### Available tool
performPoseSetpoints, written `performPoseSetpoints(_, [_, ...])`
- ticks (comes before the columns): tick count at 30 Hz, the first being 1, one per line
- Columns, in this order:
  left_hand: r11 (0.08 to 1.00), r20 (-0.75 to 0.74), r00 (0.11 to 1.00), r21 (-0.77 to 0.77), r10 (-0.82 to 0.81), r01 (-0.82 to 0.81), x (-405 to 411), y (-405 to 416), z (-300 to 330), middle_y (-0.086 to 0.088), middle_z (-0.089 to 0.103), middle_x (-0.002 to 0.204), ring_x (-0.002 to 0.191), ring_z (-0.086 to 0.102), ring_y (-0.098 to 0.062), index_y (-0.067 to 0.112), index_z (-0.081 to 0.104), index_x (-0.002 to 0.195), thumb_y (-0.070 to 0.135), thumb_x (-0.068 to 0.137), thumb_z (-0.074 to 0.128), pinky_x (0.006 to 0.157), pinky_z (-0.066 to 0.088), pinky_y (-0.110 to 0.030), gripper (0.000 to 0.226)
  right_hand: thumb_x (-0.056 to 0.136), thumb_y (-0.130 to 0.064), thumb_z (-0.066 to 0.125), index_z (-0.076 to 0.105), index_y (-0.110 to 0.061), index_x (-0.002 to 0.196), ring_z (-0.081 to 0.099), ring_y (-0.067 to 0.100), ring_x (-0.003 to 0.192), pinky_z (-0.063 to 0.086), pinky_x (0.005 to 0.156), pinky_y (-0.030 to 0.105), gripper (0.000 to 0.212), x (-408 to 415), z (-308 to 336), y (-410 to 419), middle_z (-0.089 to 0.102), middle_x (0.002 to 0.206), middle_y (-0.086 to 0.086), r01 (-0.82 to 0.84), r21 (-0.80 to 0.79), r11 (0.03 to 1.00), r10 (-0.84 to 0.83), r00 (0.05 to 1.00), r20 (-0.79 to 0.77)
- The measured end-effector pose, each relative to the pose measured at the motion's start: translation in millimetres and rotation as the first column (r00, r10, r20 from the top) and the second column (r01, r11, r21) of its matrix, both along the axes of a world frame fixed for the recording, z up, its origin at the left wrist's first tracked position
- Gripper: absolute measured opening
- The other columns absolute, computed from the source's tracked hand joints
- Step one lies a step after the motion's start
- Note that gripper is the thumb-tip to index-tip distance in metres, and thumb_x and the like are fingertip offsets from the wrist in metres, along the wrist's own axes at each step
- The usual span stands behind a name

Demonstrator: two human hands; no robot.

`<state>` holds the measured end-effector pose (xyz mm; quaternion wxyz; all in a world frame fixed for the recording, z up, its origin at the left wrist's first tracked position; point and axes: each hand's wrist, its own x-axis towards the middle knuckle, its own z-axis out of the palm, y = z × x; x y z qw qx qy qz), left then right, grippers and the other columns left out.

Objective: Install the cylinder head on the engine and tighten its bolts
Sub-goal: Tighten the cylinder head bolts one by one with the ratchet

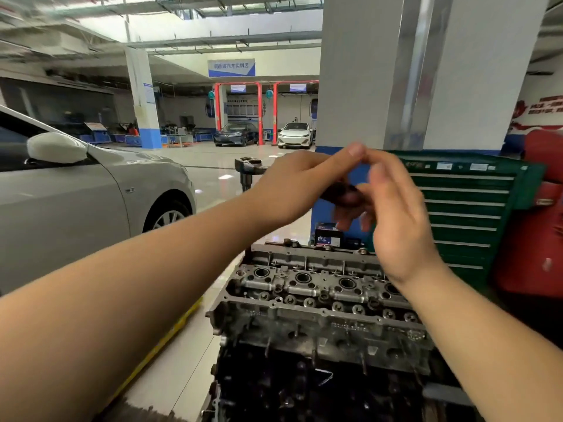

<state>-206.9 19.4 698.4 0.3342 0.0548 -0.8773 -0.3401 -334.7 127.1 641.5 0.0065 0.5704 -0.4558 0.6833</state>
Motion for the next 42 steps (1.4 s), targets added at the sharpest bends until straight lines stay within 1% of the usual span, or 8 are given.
performPoseSetpoints(6, [0.996,0.146,0.986,-0.018,-0.078,0.082,75.5,-25.0,22.1,-0.003,0.048,0.055,0.054,0.049,-0.015,0.011,0.055,0.057,0.028,0.098,0.064,0.065,0.047,-0.021,0.045,0.1,-0.036,0.063,0.054,-0.03,0.13,0.067,0.012,0.094,0.05,0.066,0.023,0.032,-0.7,-49.1,-94.3,0.07,0.112,-0.004,0.083,0.514,0.854,-0.18,0.974,0.142])
performPoseSetpoints(9, [0.999,0.276,0.96,0.001,-0.042,0.044,115.3,-36.4,30.4,-0.015,0.066,0.095,0.06,0.051,-0.026,0.007,0.071,0.076,0.012,0.09,0.067,0.06,0.046,-0.022,0.015,0.089,-0.035,0.076,0.041,-0.026,0.148,0.061,0.012,0.102,0.048,0.071,0.027,0.069,25.5,-52.3,-154.5,0.056,0.128,-0.007,-0.063,0.633,0.772,-0.017,0.993,0.119])
performPoseSetpoints(15, [0.96,0.401,0.873,-0.083,0.279,-0.268,159.1,-51.2,46.1,0.028,0.053,0.146,0.13,0.054,0.005,0.048,0.051,0.14,0.003,0.084,0.069,0.093,0.045,-0.019,0.074,0.085,-0.042,0.07,0.067,-0.019,0.087,0.06,0.018,0.063,0.053,0.066,0.035,0.024,61.5,-29.9,-233.2,0.064,0.06,-0.008,-0.17,0.445,0.879,-0.014,0.925,0.381])
performPoseSetpoints(19, [0.724,0.451,0.567,-0.455,0.689,-0.519,173.2,-87.5,46.9,0.02,0.055,0.136,0.107,0.057,-0.006,0.045,0.042,0.148,0.001,0.091,0.062,0.075,0.045,-0.019,0.074,0.089,-0.056,0.065,0.063,-0.022,0.073,0.051,0.02,0.051,0.042,0.043,0.025,0.037,61.6,-28.1,-248.0,0.052,0.047,-0.008,-0.144,0.461,0.876,-0.067,0.909,0.412])
performPoseSetpoints(24, [0.45,0.292,0.366,-0.748,0.883,-0.488,154.8,-156.8,34.3,0.01,0.06,0.102,0.083,0.058,-0.013,0.043,0.046,0.141,0.009,0.094,0.053,0.065,0.052,-0.033,0.059,0.09,-0.046,0.065,0.061,-0.019,0.077,0.047,0.022,0.052,0.041,0.053,0.032,0.03,57.6,-29.4,-243.6,0.051,0.058,0.0,-0.22,0.426,0.877,0.006,0.894,0.449])
performPoseSetpoints(30, [0.241,0.194,0.144,-0.817,0.97,-0.524,86.4,-233.2,36.1,-0.013,0.052,0.132,0.132,0.043,-0.043,0.034,0.055,0.134,0.019,0.098,0.062,0.106,0.043,-0.067,0.039,0.094,-0.043,0.064,0.051,-0.017,0.068,0.045,0.023,0.052,0.04,0.051,0.032,0.039,54.6,-37.6,-237.0,0.047,0.059,0.005,-0.235,0.377,0.896,0.081,0.921,0.38])
performPoseSetpoints(35, [0.289,0.186,0.285,-0.878,0.94,-0.383,10.3,-249.7,52.6,-0.011,0.059,0.122,0.104,0.057,-0.029,0.018,0.064,0.137,0.026,0.101,0.067,0.093,0.055,-0.042,0.037,0.094,-0.041,0.065,0.047,-0.02,0.063,0.041,0.021,0.051,0.038,0.055,0.037,0.041,45.4,-43.5,-235.5,0.046,0.056,0.003,-0.33,0.325,0.886,0.168,0.883,0.438])
performPoseSetpoints(42, [0.402,0.2,0.53,-0.866,0.824,-0.298,-42.6,-253.9,50.6,-0.011,0.068,0.124,0.115,0.062,-0.033,0.014,0.067,0.131,0.001,0.097,0.062,0.102,0.053,-0.046,0.038,0.083,-0.05,0.061,0.045,-0.027,0.06,0.038,0.021,0.057,0.032,0.058,0.038,0.036,41.5,-49.2,-243.5,0.041,0.062,0.005,-0.282,0.302,0.911,0.136,0.895,0.424])
